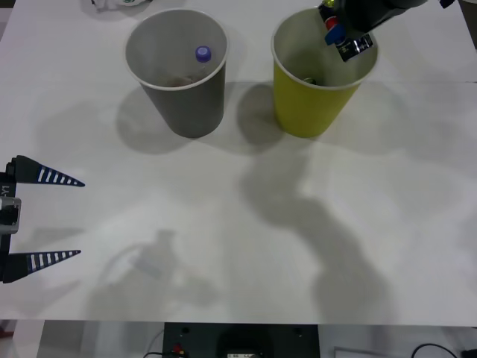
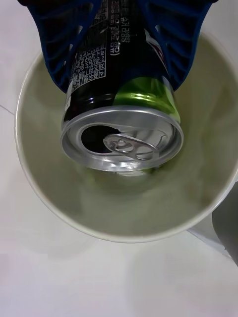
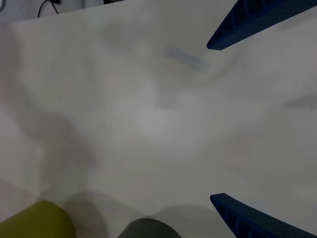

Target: Put the can into the green bin and the plastic bottle into the gray bin

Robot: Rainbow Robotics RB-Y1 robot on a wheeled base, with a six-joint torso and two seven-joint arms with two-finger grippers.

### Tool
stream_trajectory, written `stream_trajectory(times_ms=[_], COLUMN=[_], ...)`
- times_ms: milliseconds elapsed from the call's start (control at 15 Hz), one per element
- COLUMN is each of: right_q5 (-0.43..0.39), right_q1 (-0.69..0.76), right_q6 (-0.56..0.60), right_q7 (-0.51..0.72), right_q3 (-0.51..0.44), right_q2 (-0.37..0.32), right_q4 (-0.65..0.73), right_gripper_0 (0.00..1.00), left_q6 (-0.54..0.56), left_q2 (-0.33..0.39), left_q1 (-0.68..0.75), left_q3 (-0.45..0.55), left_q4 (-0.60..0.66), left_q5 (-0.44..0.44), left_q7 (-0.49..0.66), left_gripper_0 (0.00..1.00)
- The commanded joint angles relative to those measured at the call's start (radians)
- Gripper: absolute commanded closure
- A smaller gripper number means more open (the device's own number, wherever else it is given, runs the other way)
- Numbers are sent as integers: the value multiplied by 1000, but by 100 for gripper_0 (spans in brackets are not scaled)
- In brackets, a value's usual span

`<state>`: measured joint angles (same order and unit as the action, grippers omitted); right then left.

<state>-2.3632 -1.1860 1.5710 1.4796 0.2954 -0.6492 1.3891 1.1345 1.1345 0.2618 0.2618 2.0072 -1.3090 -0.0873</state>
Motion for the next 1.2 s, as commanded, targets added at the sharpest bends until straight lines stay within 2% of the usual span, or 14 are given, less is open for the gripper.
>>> stream_trajectory(times_ms=[67, 200, 267, 333, 400, 467, 800, 1000, 1200], right_q5=[-8, -11, -10, -13, -13, -13, 39, 199, 321], right_q1=[-24, -27, -27, -27, -27, -27, -27, 2, 138], right_q6=[0, 0, 0, 0, 0, 0, 0, 0, 0], right_q7=[-39, -42, -68, -88, -99, -114, -142, -263, -360], right_q3=[11, 22, 22, 22, 22, 22, -10, -159, -295], right_q2=[22, 25, 25, 25, 25, 25, 11, -37, -76], right_q4=[-70, -73, -73, -73, -73, -75, -58, -15, 139], right_gripper_0=[100, 98, 89, 53, 12, 0, 0, 0, 0], left_q6=[0, 0, 0, 0, 0, 0, 0, 0, 0], left_q2=[0, 0, 0, 0, 0, 0, 0, 0, 0], left_q1=[0, 0, 0, 0, 0, 0, 0, 0, 0], left_q3=[0, 0, 0, 0, 0, 0, 0, 0, 0], left_q4=[0, 0, 0, 0, 0, 0, 0, 0, 0], left_q5=[0, 0, 0, 0, 0, 0, 0, 0, 0], left_q7=[0, 0, 0, 0, 0, 0, 0, 0, 0], left_gripper_0=[0, 0, 0, 0, 0, 0, 0, 0, 0])
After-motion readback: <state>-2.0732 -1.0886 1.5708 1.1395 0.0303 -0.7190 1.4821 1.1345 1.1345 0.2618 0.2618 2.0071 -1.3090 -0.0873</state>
